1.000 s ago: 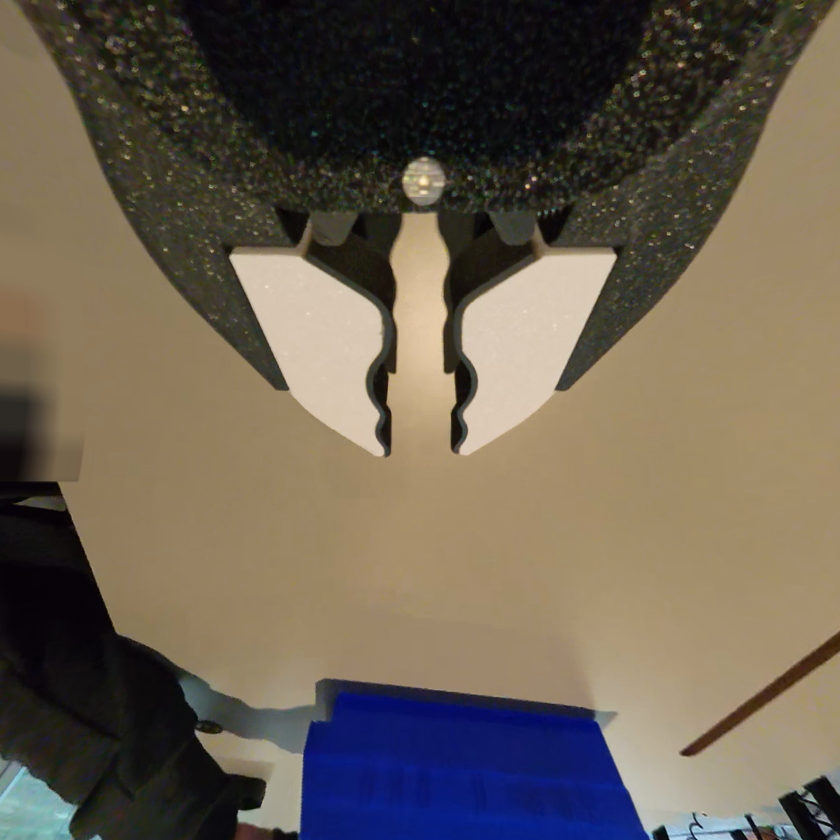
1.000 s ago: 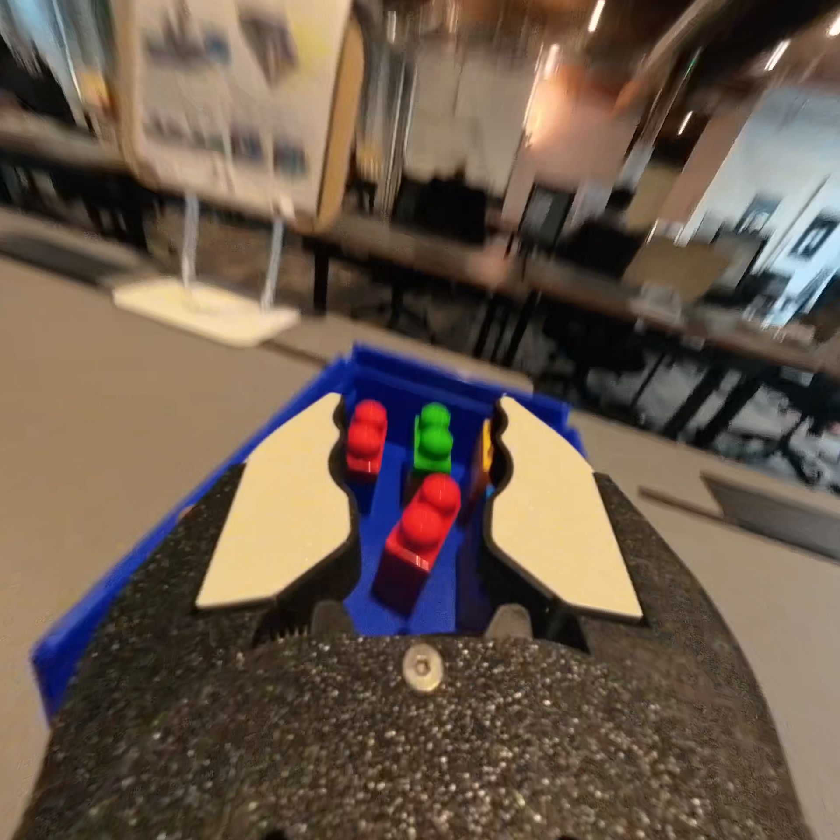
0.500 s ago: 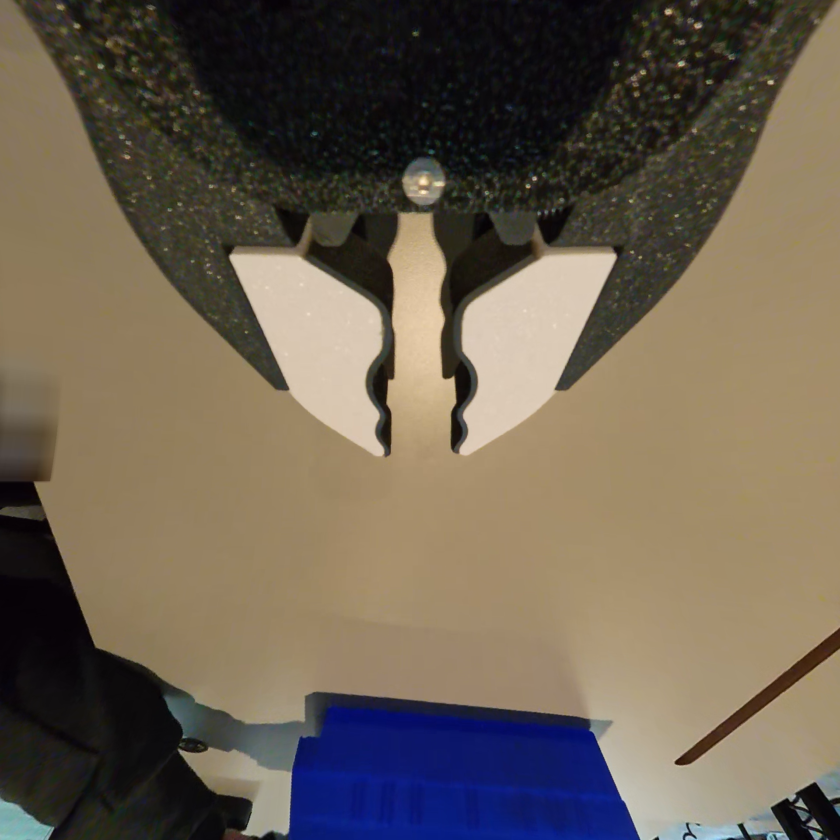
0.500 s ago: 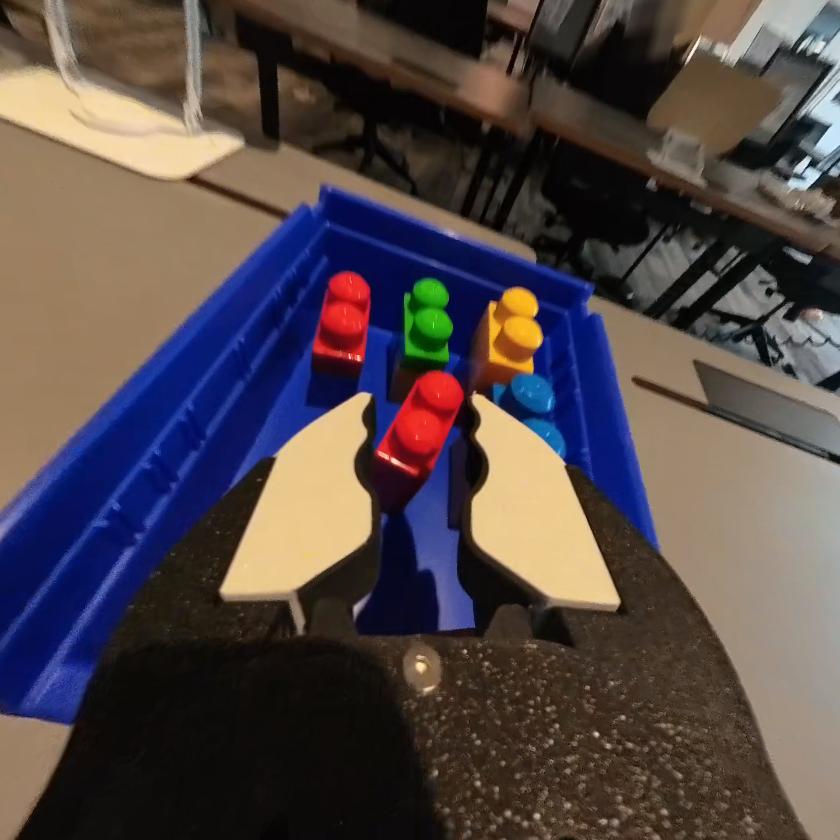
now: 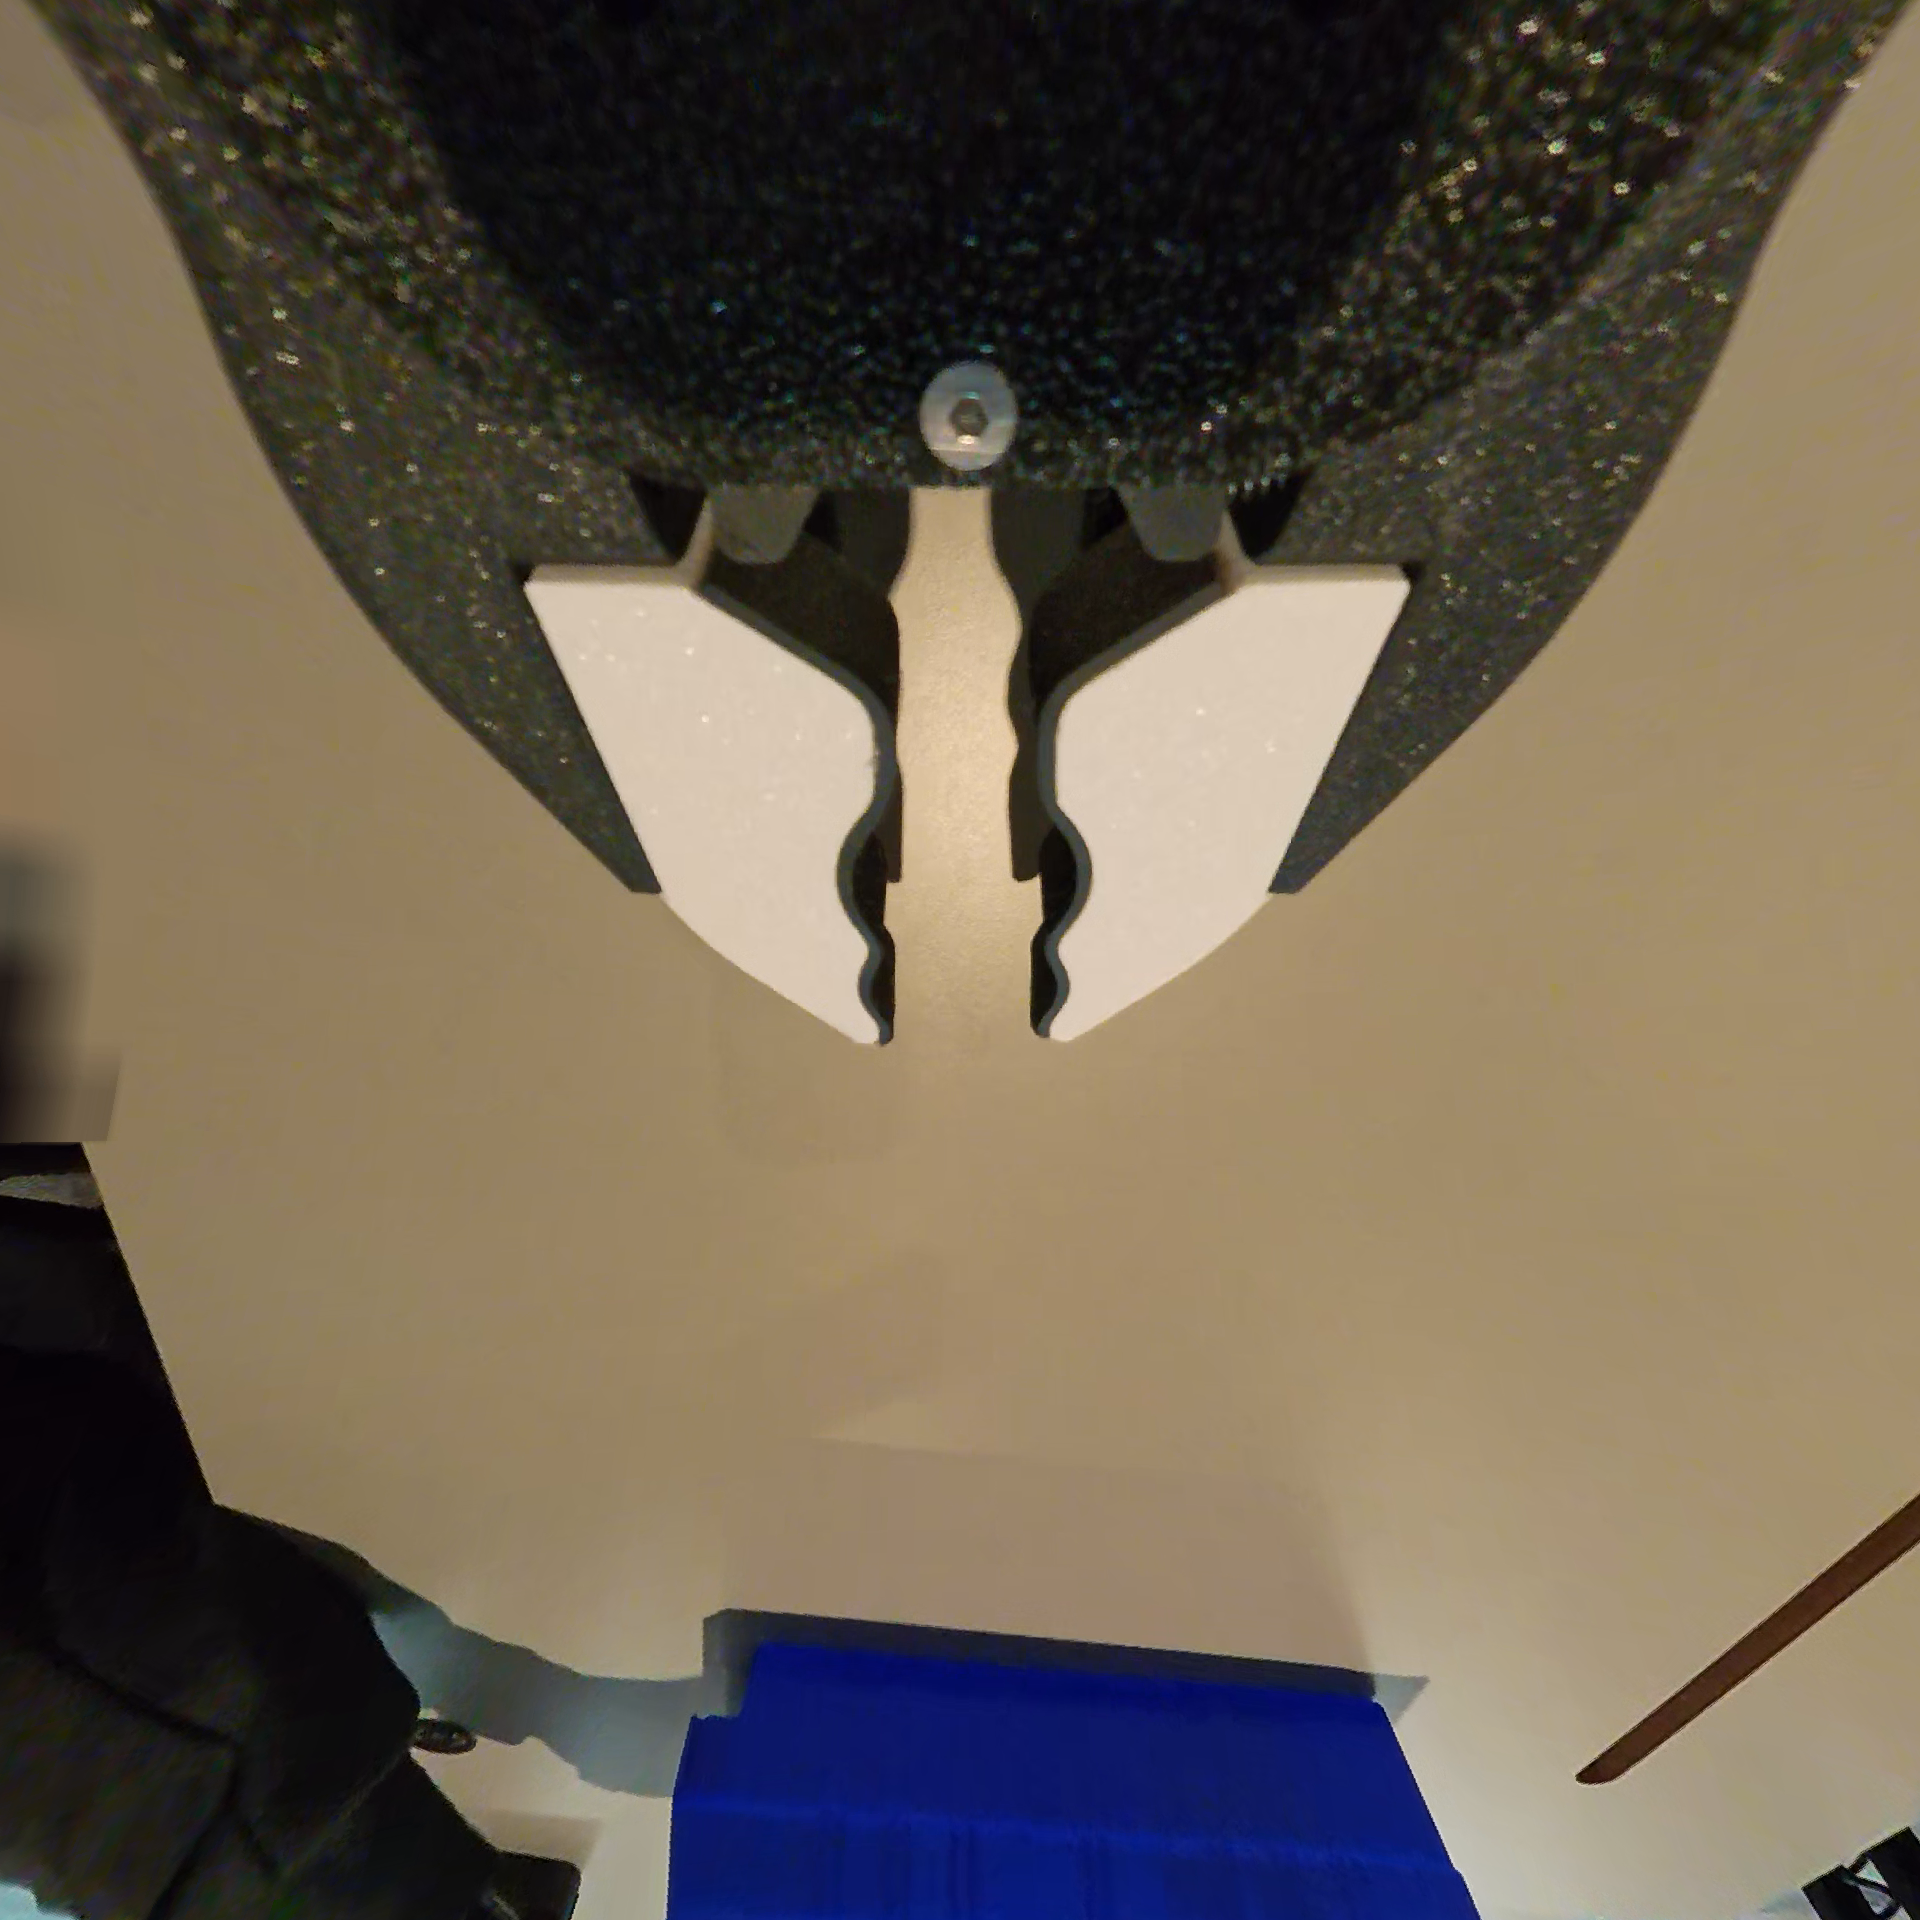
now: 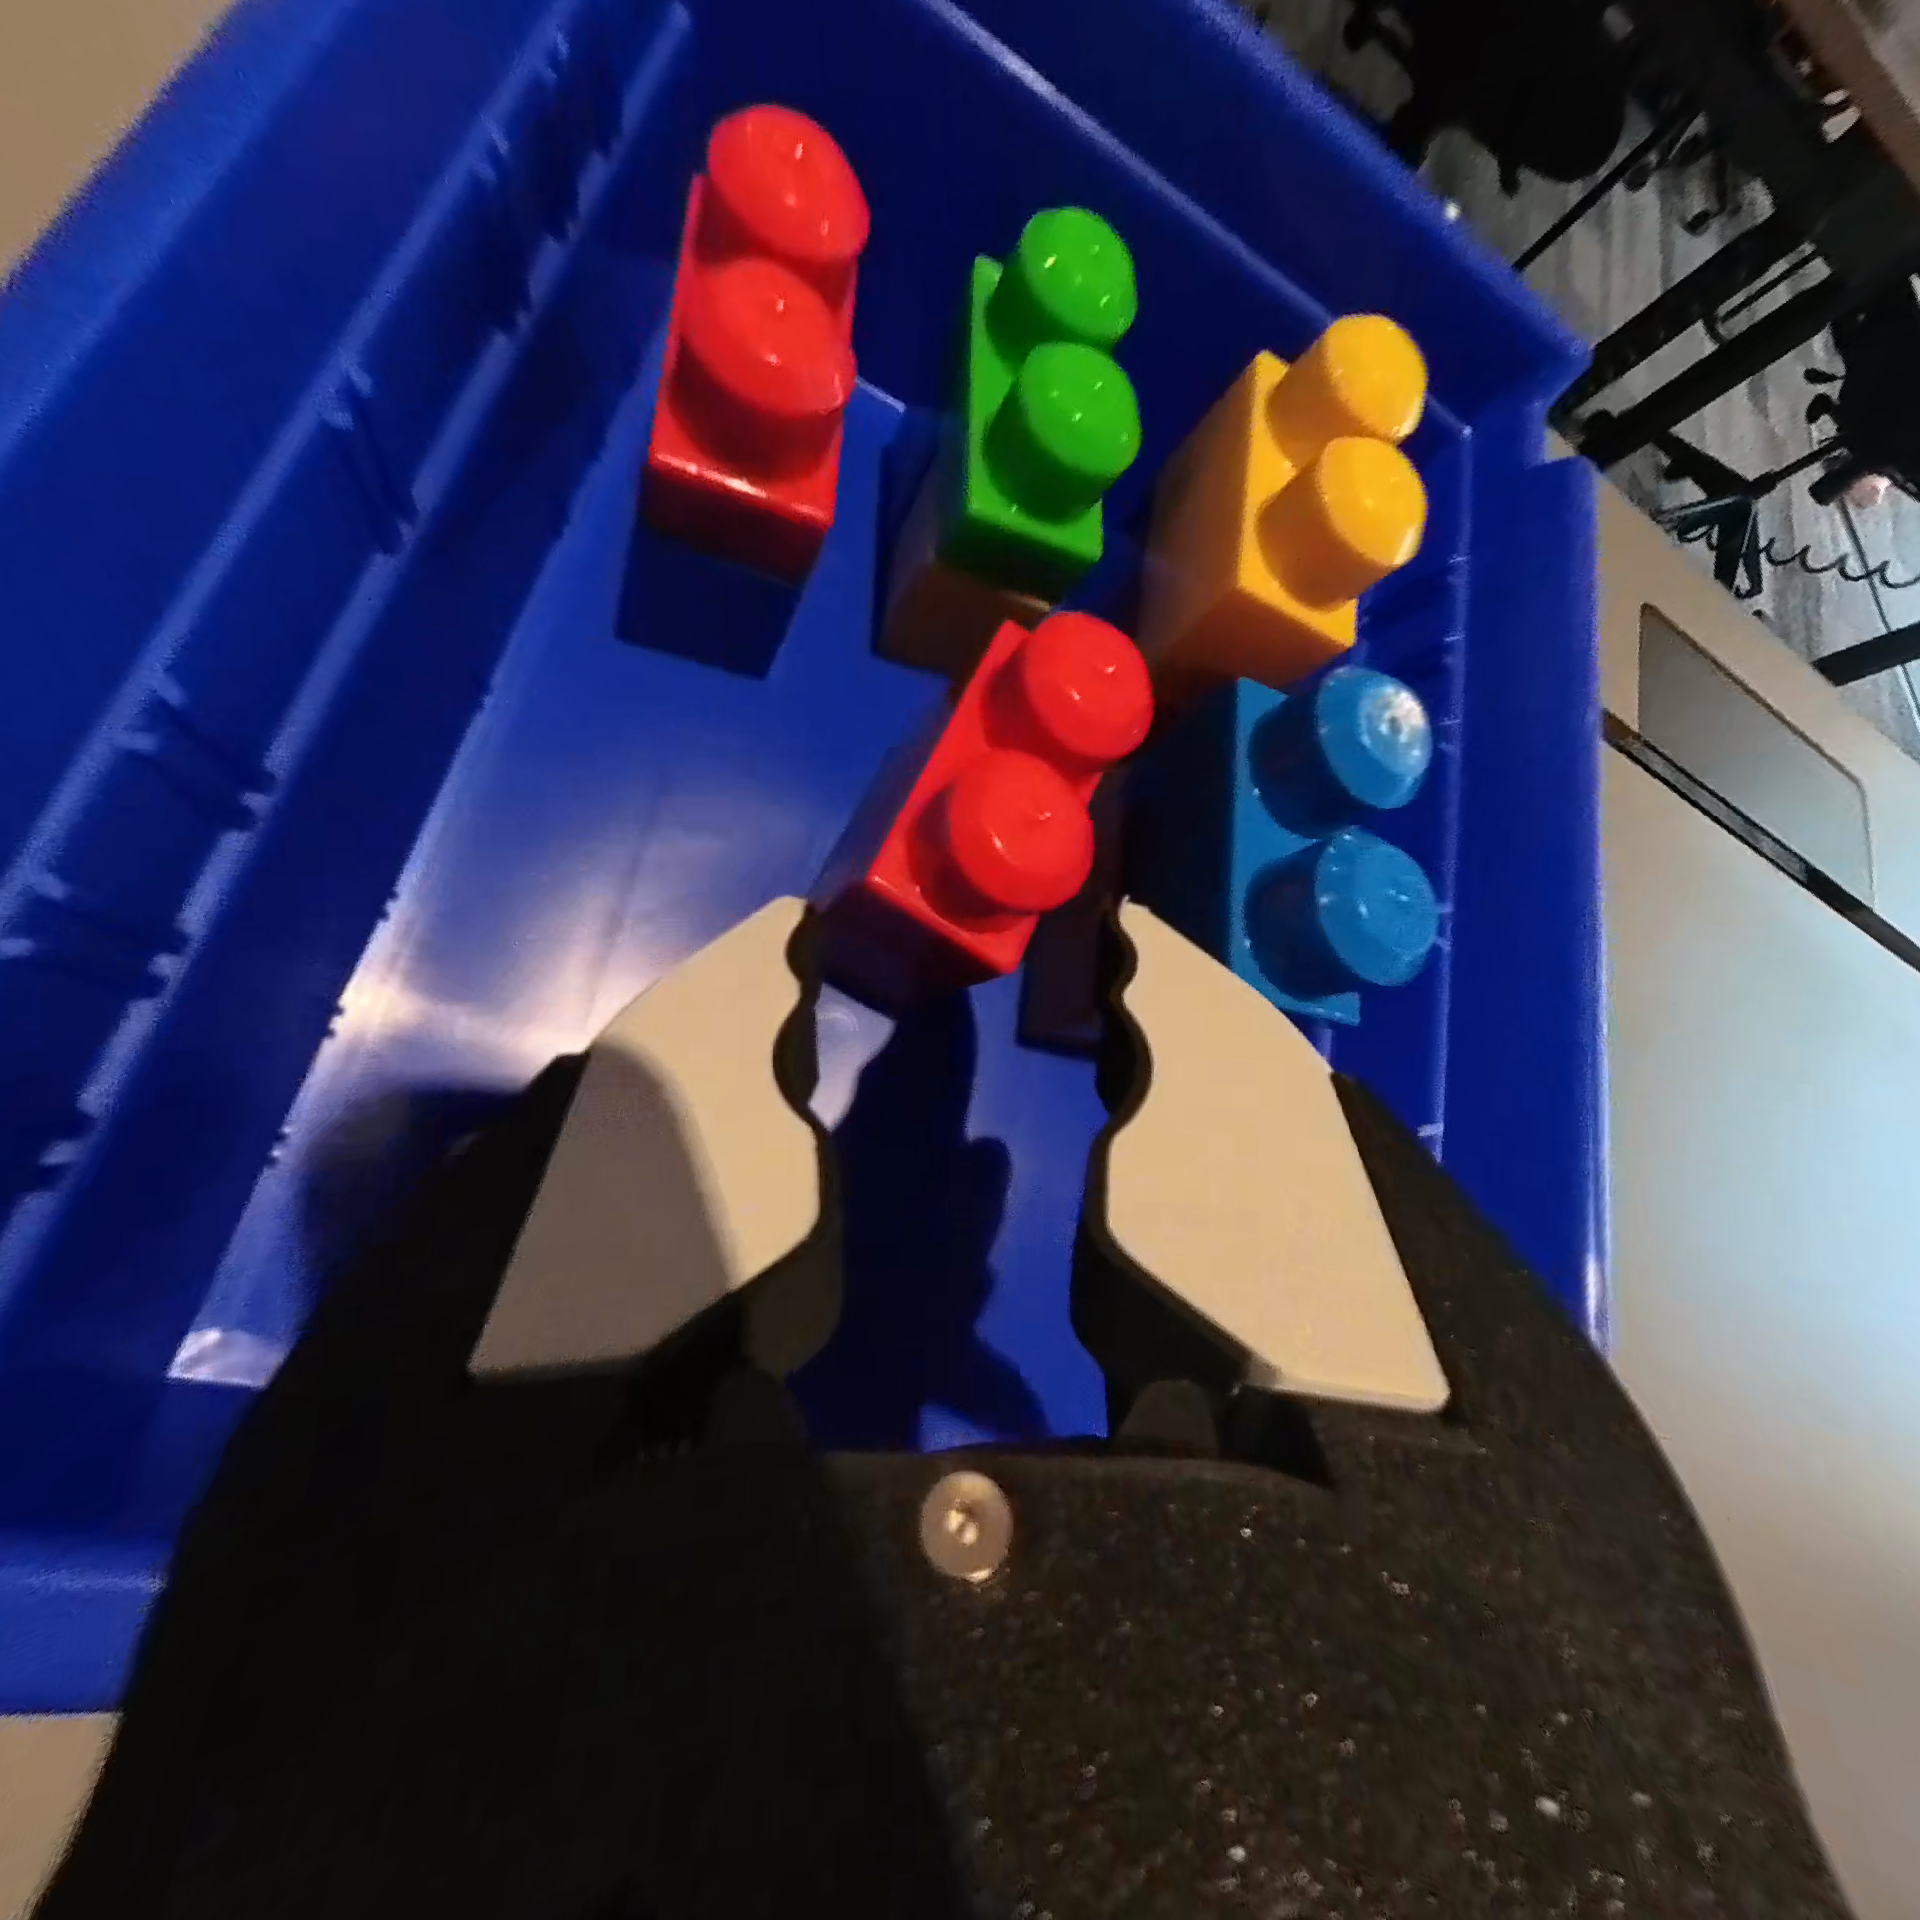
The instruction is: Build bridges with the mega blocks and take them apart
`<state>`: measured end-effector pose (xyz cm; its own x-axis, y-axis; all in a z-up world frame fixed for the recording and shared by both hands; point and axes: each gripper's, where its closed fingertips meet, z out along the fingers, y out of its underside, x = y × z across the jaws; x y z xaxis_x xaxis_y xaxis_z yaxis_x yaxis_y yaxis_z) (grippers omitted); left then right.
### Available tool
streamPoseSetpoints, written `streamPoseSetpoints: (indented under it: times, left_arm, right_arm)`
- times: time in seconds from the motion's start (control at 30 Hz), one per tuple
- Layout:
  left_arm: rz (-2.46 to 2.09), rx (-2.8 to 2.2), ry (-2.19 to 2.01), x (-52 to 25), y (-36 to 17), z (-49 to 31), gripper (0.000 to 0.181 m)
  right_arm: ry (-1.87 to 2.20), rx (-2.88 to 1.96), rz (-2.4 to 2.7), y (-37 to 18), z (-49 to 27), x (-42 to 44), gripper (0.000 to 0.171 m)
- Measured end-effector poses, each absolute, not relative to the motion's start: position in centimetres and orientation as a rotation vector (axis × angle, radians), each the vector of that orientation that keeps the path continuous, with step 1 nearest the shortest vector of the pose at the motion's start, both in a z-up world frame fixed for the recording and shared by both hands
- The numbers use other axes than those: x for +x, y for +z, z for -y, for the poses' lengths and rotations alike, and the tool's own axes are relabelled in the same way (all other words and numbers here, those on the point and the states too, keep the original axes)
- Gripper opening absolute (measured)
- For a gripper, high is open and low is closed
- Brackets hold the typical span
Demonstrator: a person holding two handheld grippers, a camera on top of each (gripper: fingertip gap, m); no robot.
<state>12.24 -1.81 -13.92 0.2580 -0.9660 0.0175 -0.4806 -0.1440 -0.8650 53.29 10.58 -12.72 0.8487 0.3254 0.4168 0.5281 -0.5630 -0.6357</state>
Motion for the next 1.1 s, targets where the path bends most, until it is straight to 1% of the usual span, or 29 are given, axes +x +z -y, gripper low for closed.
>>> streamPoseSetpoints:
  times: [0.07, 0.17, 0.3, 0.37, 0.6, 0.77, 0.87, 1.0, 1.1]
  left_arm:
    - [-1.335, -1.754, -0.787, 12.3, -14.0, 1.8, 0.024]
    - [-1.341, -1.755, -0.78, 12.3, -14.1, 1.9, 0.024]
    - [-1.343, -1.76, -0.776, 12.3, -14.1, 1.8, 0.024]
    - [-1.347, -1.763, -0.77, 12.3, -14.2, 1.8, 0.024]
    - [-1.352, -1.77, -0.766, 12.3, -14.4, 1.9, 0.024]
    - [-1.355, -1.77, -0.764, 12.3, -14.4, 1.9, 0.024]
    - [-1.353, -1.77, -0.763, 12.2, -14.4, 1.9, 0.024]
    - [-1.349, -1.767, -0.764, 12.2, -14.3, 1.9, 0.024]
    - [-1.344, -1.762, -0.762, 12.2, -14.2, 1.8, 0.024]
  right_arm:
    - [-0.349, -2.251, 0.64, -13.3, -10.7, 53.3, 0.055]
    - [-0.357, -2.274, 0.662, -13.6, -11.0, 53.4, 0.055]
    - [-0.376, -2.278, 0.656, -13.6, -11.6, 53.9, 0.048]
    - [-0.392, -2.282, 0.656, -13.7, -11.8, 54.2, 0.04]
    - [-0.424, -2.275, 0.658, -13.7, -11.9, 54.5, 0.04]
    - [-0.399, -2.288, 0.673, -14.0, -11.7, 54.3, 0.041]
    - [-0.375, -2.272, 0.677, -13.8, -11.6, 54.1, 0.048]
    - [-0.304, -2.199, 0.615, -12.4, -11.5, 54.1, 0.053]
    - [-0.289, -2.091, 0.567, -10.3, -11.4, 54.1, 0.055]
